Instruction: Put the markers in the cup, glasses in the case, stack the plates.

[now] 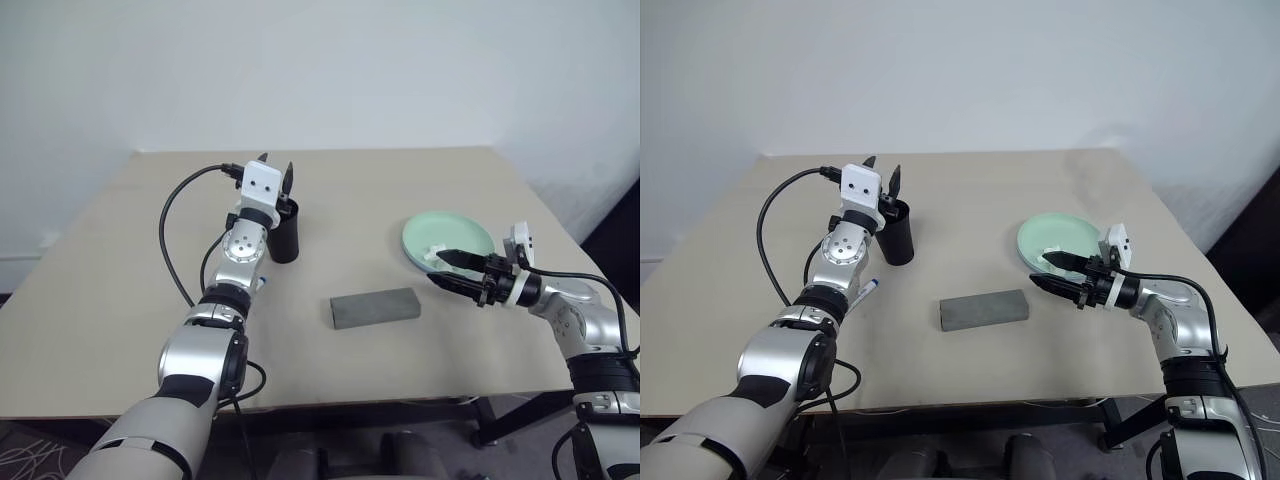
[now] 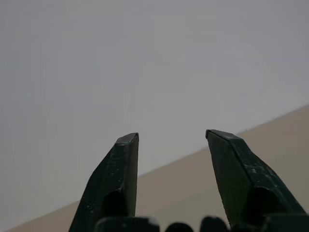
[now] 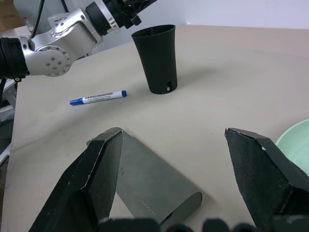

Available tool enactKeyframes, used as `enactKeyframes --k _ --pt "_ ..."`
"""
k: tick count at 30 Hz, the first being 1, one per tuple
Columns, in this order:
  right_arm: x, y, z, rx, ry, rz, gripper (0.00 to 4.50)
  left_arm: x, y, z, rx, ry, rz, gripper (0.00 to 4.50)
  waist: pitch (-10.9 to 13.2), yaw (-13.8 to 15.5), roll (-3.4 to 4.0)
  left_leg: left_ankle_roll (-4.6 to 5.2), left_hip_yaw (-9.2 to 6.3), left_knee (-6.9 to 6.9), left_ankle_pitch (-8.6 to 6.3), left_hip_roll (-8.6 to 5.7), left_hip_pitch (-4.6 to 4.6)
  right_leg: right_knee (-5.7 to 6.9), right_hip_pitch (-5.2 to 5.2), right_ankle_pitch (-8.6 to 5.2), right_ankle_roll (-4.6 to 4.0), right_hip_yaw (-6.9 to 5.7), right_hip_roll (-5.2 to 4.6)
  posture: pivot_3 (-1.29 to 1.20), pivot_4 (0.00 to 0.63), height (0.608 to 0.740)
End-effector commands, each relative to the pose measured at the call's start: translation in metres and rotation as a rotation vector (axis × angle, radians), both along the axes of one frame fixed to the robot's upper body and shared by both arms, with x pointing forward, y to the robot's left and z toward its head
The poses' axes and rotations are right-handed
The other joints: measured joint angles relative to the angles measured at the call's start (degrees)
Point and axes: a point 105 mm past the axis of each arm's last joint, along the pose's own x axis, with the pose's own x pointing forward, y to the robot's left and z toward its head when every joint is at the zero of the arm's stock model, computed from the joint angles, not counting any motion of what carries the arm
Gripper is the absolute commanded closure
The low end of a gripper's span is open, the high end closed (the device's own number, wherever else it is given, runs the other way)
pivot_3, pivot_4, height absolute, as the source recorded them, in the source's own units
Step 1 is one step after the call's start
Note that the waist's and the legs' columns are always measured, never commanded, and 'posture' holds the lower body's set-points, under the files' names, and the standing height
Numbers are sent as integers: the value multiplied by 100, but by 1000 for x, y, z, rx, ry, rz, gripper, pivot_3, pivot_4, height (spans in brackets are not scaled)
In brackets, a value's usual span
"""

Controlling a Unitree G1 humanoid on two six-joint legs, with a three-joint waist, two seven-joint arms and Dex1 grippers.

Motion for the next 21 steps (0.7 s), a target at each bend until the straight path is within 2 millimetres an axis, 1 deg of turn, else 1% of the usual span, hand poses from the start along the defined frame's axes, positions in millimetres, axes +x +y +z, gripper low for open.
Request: enactKeyframes --k 1,3,5,8,11,15,18,20,21 --pt "4 3 20 17 -88 4 828 2 -6 32 -20 -86 -24 2236 0 0 0 0 0 0 0 0 0 0 0 0 0 0 0 0 0 740" --pt "4 3 20 15 -91 4 828 2 -6 38 -62 -86 -49 2236 0 0 0 0 0 0 0 0 0 0 0 0 0 0 0 0 0 740" --pt "4 3 20 13 -92 3 828 4 1 43 -105 -67 -63 2236 0 -2 0 0 0 0 0 0 0 1 -1 0 0 0 0 0 0 740" --pt "4 2 19 9 -92 1 828 5 18 48 -175 -7 -78 2236 0 -8 0 0 0 1 0 1 -1 2 -2 0 0 0 0 0 0 740" --pt "5 1 17 5 -88 -1 828 -2 39 53 -206 55 -103 2236 0 -29 0 0 1 1 0 2 -1 5 -5 0 1 1 1 0 0 740" --pt "6 1 15 -1 -82 5 828 -21 59 52 -154 178 -152 2236 0 -80 1 -4 1 0 -2 6 2 16 -10 -1 0 4 5 0 0 740" --pt "7 2 14 -5 -80 11 828 -39 64 48 -146 277 -218 2236 0 -90 1 -5 0 0 -1 7 2 18 -10 -2 0 3 5 0 0 740" --pt "8 2 12 -9 -78 13 828 -55 67 39 -77 367 -251 2236 0 -79 0 -5 -1 3 -1 6 1 17 -9 -2 0 3 3 0 0 740" --pt "8 2 11 -11 -78 14 828 -66 70 30 -33 436 -266 2236 0 -90 0 -5 -2 3 -1 6 1 17 -9 -2 0 3 2 0 0 740"
